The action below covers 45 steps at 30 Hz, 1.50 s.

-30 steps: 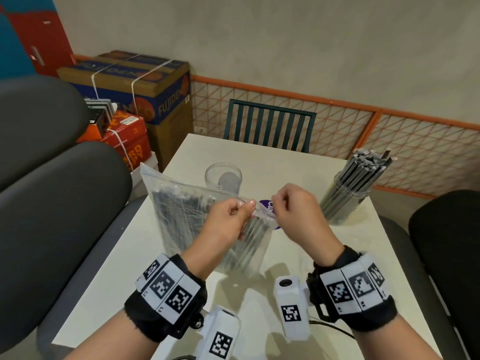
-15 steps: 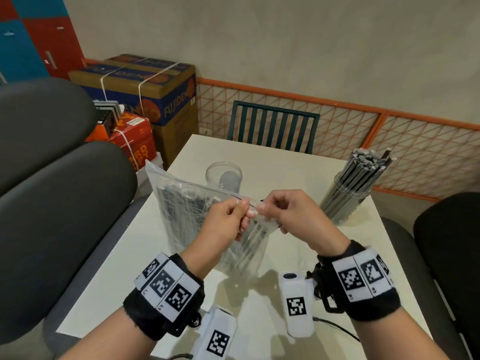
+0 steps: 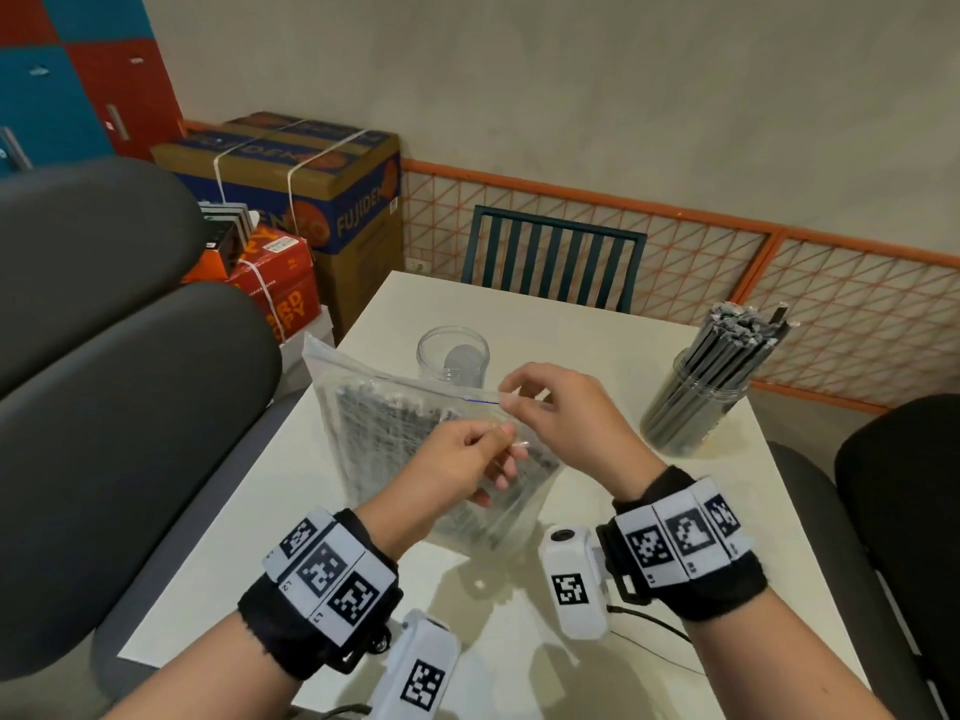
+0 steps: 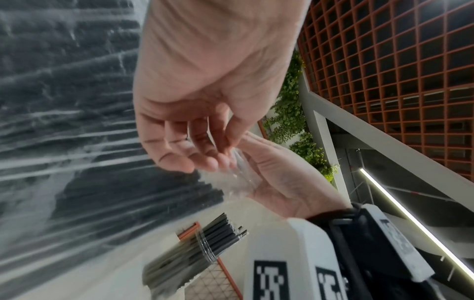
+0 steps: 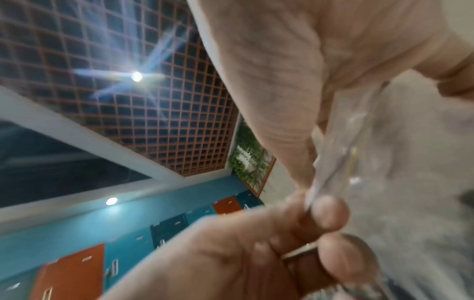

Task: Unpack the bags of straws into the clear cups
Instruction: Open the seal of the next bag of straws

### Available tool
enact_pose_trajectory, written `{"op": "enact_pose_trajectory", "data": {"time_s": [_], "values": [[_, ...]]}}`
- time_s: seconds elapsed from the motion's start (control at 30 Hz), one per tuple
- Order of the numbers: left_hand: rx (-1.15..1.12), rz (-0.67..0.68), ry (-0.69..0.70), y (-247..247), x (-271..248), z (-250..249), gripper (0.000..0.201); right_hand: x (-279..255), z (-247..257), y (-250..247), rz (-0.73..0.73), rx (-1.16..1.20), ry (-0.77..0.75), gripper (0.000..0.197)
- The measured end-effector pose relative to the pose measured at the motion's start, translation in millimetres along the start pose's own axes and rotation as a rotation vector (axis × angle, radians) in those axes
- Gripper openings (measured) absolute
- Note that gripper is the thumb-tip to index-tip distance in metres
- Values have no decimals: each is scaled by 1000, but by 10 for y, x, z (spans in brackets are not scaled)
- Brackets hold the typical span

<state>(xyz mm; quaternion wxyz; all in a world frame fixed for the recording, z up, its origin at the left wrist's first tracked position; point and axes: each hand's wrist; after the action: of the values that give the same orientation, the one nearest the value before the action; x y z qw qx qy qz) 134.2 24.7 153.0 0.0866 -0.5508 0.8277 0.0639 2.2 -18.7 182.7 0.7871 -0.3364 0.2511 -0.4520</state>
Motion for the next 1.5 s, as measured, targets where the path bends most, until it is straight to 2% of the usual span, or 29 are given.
{"op": "enact_pose_trajectory", "data": {"time_s": [0.1,0.2,0.27,0.37,0.47,0.57,0.63,0.7,0.8,0.9,1.07,1.27,1.33,1.5], "values": [[-45,-97,-44,-94,-6,-57,37,29,10,56,-24,-1,-42,13],[-58,-248,18,-292,4,-87,36,48,0,79,-16,10,-45,13],[-70,-278,52,-367,11,-103,35,85,-19,67,-37,10,-20,14],[-104,-273,46,-353,-13,-95,35,224,-74,18,-158,-23,106,15],[-130,-257,27,-302,-49,-40,34,282,-55,-5,-218,-196,255,17],[-89,-228,28,-266,-29,-33,34,196,134,115,-106,-329,139,24],[-74,-219,35,-255,2,-67,34,145,260,207,-104,-300,12,20],[-97,-252,35,-296,18,-104,35,162,305,254,-134,-226,-45,16],[-145,-337,48,-448,35,-124,32,223,297,309,-138,-195,-62,14],[-143,-352,70,-557,51,-114,28,287,261,341,-123,-201,-66,14],[-145,-381,61,-650,-28,-65,29,476,57,233,-186,-107,2,17],[-85,-282,-4,-618,66,-125,28,456,188,324,-73,-101,-200,12],[-100,-282,17,-626,60,-96,27,474,181,332,-73,-73,-188,13],[-202,-239,-26,-667,-100,102,33,603,17,222,-204,-61,2,16]]}}
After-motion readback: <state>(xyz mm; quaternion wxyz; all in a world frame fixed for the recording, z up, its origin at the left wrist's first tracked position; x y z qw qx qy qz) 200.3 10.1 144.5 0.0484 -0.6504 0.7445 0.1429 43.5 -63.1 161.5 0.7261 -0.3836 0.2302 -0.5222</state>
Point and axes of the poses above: each hand's wrist, its own x-axis towards the middle knuckle, its own y-axis out of the palm, z = x × y, and after that the axes turned 15 degrees about z, right-handed
